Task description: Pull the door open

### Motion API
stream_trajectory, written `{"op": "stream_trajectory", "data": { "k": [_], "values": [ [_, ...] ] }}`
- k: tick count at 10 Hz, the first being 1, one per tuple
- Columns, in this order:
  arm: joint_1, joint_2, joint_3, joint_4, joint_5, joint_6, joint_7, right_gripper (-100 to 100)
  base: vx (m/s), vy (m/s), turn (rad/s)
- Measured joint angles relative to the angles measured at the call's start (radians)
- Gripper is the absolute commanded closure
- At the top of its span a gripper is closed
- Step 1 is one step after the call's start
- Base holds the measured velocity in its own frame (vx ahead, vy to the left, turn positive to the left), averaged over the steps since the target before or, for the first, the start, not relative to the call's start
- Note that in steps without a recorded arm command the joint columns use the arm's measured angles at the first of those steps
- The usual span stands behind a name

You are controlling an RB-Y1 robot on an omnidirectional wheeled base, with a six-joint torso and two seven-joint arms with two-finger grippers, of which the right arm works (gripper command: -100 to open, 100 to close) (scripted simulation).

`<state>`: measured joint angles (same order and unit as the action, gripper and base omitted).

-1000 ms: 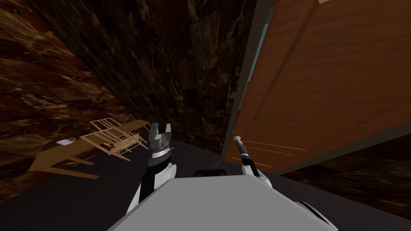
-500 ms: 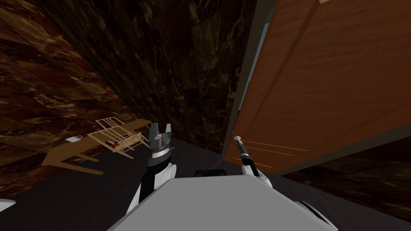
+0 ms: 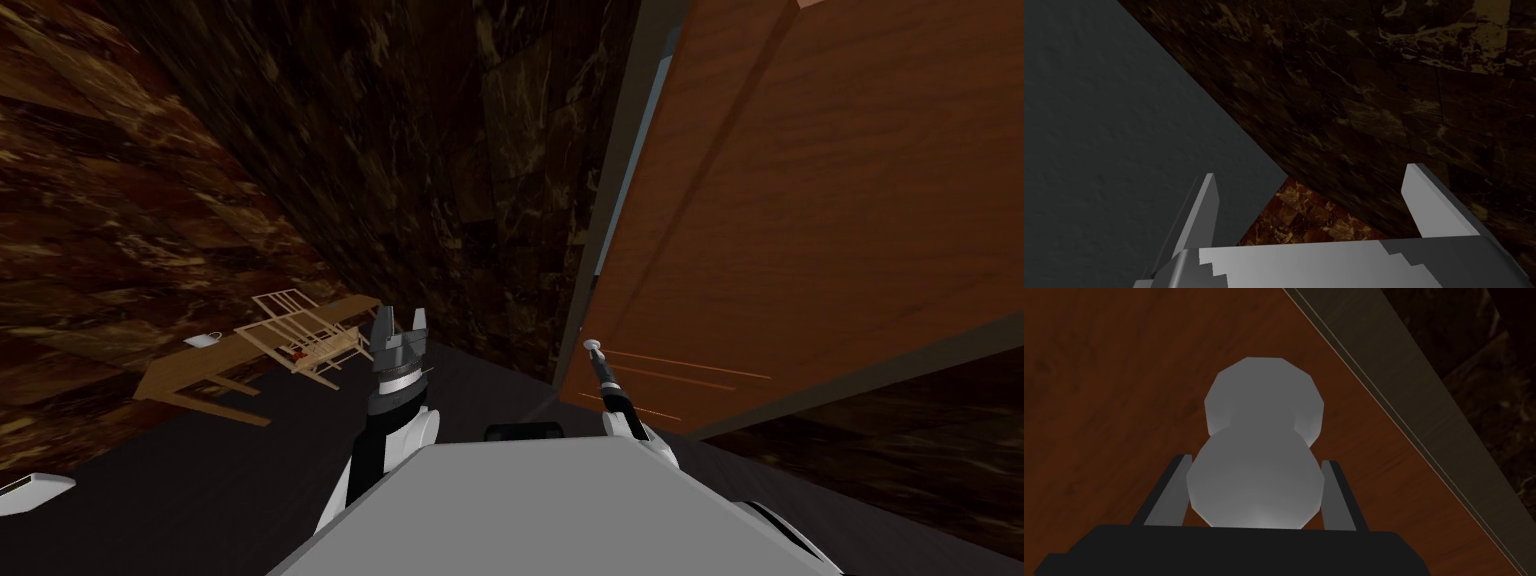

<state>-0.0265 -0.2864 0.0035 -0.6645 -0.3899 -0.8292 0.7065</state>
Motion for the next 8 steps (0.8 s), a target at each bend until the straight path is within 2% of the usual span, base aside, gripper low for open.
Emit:
{"op": "stream_trajectory", "data": {
  "k": [8],
  "values": [
    [-0.004,0.0,-0.003,0.007,-0.012,-0.002,-0.191,100,-0.028,-0.009,0.033]
  ]
}}
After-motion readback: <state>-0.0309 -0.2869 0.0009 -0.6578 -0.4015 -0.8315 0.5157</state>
